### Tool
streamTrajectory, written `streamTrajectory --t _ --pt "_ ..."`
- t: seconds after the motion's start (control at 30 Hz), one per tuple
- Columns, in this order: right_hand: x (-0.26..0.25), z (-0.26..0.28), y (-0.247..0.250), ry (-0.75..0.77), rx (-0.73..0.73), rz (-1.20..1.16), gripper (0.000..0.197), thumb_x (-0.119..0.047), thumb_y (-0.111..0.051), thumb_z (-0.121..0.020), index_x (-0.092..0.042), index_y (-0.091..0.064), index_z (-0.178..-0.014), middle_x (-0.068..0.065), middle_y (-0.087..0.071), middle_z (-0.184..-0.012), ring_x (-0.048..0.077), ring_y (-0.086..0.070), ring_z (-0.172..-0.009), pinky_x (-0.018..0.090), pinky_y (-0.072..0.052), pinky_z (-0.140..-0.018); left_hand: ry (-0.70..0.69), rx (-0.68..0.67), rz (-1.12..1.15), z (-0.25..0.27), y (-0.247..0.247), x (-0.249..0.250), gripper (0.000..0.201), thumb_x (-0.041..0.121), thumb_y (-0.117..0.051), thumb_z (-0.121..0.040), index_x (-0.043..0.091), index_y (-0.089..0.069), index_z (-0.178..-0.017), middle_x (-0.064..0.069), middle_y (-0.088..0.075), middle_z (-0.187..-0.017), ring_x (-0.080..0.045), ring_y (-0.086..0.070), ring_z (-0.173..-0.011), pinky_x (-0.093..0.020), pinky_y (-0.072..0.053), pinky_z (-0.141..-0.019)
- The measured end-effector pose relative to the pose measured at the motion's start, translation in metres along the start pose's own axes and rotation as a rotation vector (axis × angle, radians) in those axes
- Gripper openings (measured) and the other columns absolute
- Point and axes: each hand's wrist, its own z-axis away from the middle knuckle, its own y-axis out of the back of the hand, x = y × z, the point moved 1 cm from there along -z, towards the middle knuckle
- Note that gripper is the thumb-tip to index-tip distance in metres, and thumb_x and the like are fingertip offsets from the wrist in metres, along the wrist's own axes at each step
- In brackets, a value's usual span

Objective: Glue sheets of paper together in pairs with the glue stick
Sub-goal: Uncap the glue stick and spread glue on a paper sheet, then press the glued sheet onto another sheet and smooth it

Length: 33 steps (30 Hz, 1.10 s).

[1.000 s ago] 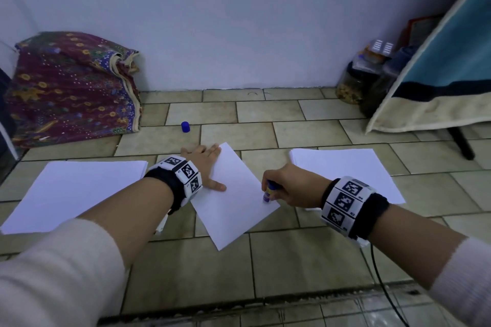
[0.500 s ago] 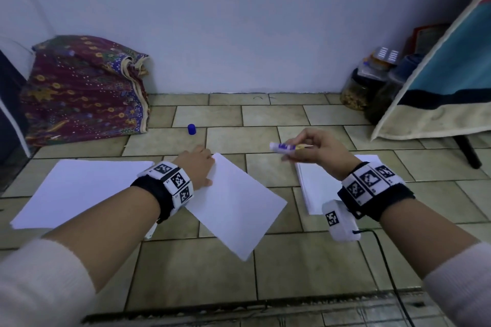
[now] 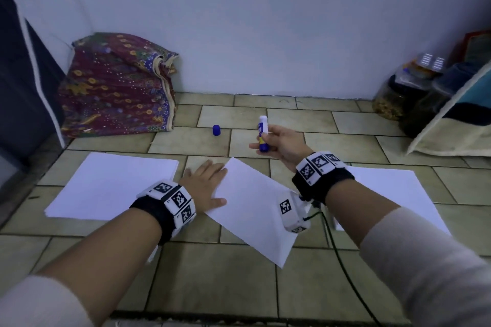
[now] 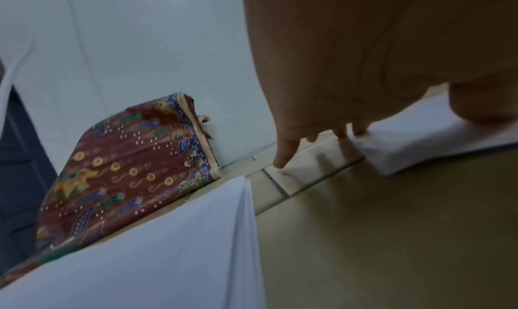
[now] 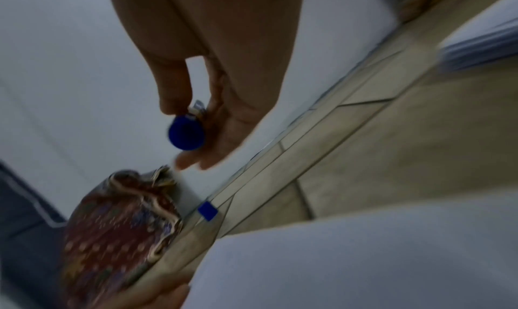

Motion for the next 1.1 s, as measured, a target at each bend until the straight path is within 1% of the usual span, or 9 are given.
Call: streamTrajectory --t 0.1,0.23,0.33,0.43,0.5,0.63,0.8,0.97,1.1 --pt "-0.003 -0.018 -0.021 0.031 0.053 0.289 0.026 -0.008 -0.069 -0.084 -0.011 -0.060 -0.109 0.001 -0.065 -0.090 0.012 -0.062 -0.080 0.022 -0.048 -0.068 0.064 0.041 0.037 -0.005 -0.002 -0.002 0.160 0.100 0.014 -0.022 0.009 -0.013 -0.151 -0.002 0.014 -0.160 -0.019 0.015 -0.147 -0.054 -0.006 -0.116" --pt "-0.003 -0.042 -0.044 0.092 0.124 0.621 0.028 -0.003 -0.078 -0.069 -0.013 -0.059 -0.087 0.002 -0.065 -0.081 0.015 -0.058 -0.074 0.025 -0.045 -0.066 0.154 0.042 0.126 -0.014 -0.013 -0.002 0.108 0.084 -0.030 -0.077 0.010 -0.007 -0.152 0.001 0.019 -0.159 -0.014 0.021 -0.145 -0.054 0.005 -0.116" --pt "-0.001 -0.058 -0.060 0.149 0.068 0.833 0.029 -0.005 -0.077 -0.070 -0.012 -0.055 -0.088 0.004 -0.062 -0.086 0.018 -0.057 -0.079 0.025 -0.042 -0.067 0.196 0.026 0.338 -0.023 -0.016 -0.006 0.120 0.087 -0.024 -0.054 0.018 -0.011 -0.152 0.008 0.012 -0.160 -0.010 0.016 -0.146 -0.051 0.012 -0.116" --pt "0.001 -0.070 -0.071 0.171 0.008 1.003 0.026 -0.006 -0.072 -0.076 -0.014 -0.051 -0.089 0.007 -0.060 -0.088 0.022 -0.056 -0.082 0.026 -0.041 -0.066 0.187 0.008 0.312 -0.030 -0.010 -0.012 0.113 0.076 -0.049 -0.067 0.018 -0.006 -0.154 0.003 0.011 -0.161 -0.015 0.014 -0.147 -0.052 0.009 -0.116" --pt "0.003 -0.074 -0.075 0.192 -0.016 1.075 0.019 -0.006 -0.066 -0.080 -0.013 -0.051 -0.088 0.011 -0.060 -0.087 0.026 -0.056 -0.083 0.030 -0.045 -0.066 0.163 -0.013 0.282 -0.030 -0.009 -0.013 0.123 0.081 -0.041 -0.055 0.019 -0.001 -0.154 0.002 0.013 -0.161 -0.017 0.014 -0.147 -0.052 0.006 -0.117" --pt "0.008 -0.077 -0.078 0.220 -0.023 1.107 0.017 -0.005 -0.063 -0.079 -0.014 -0.050 -0.088 0.009 -0.059 -0.083 0.025 -0.053 -0.077 0.028 -0.042 -0.062 0.127 -0.037 0.207 -0.024 -0.009 -0.011 0.139 0.077 -0.007 -0.026 0.020 0.004 -0.153 0.005 0.020 -0.159 -0.015 0.018 -0.146 -0.053 0.003 -0.115" --pt "0.007 -0.081 -0.077 0.163 -0.044 1.116 0.036 -0.007 -0.070 -0.076 -0.006 -0.056 -0.109 0.013 -0.065 -0.103 0.026 -0.060 -0.091 0.032 -0.049 -0.072 0.105 -0.042 0.170 -0.020 -0.007 -0.011 0.141 0.080 -0.010 -0.026 0.020 0.009 -0.152 0.004 0.025 -0.157 -0.017 0.022 -0.145 -0.055 0.006 -0.114" --pt "0.006 -0.069 -0.064 0.098 0.005 1.008 0.077 -0.007 -0.077 -0.073 -0.006 -0.038 -0.139 0.009 -0.061 -0.121 0.022 -0.060 -0.110 0.034 -0.051 -0.091 0.126 -0.028 0.366 -0.028 -0.009 -0.013 0.151 0.086 -0.018 -0.014 0.026 -0.005 -0.152 0.010 0.013 -0.159 -0.011 0.012 -0.147 -0.048 0.006 -0.116" --pt "-0.001 -0.039 -0.035 0.140 0.055 0.981 0.073 -0.013 -0.078 -0.075 -0.008 -0.041 -0.136 0.009 -0.060 -0.123 0.021 -0.057 -0.113 0.031 -0.048 -0.094 0.097 -0.036 0.309 -0.023 -0.006 -0.014 0.136 0.086 -0.030 -0.035 0.023 0.000 -0.152 0.007 0.018 -0.158 -0.014 0.015 -0.146 -0.045 0.007 -0.114"
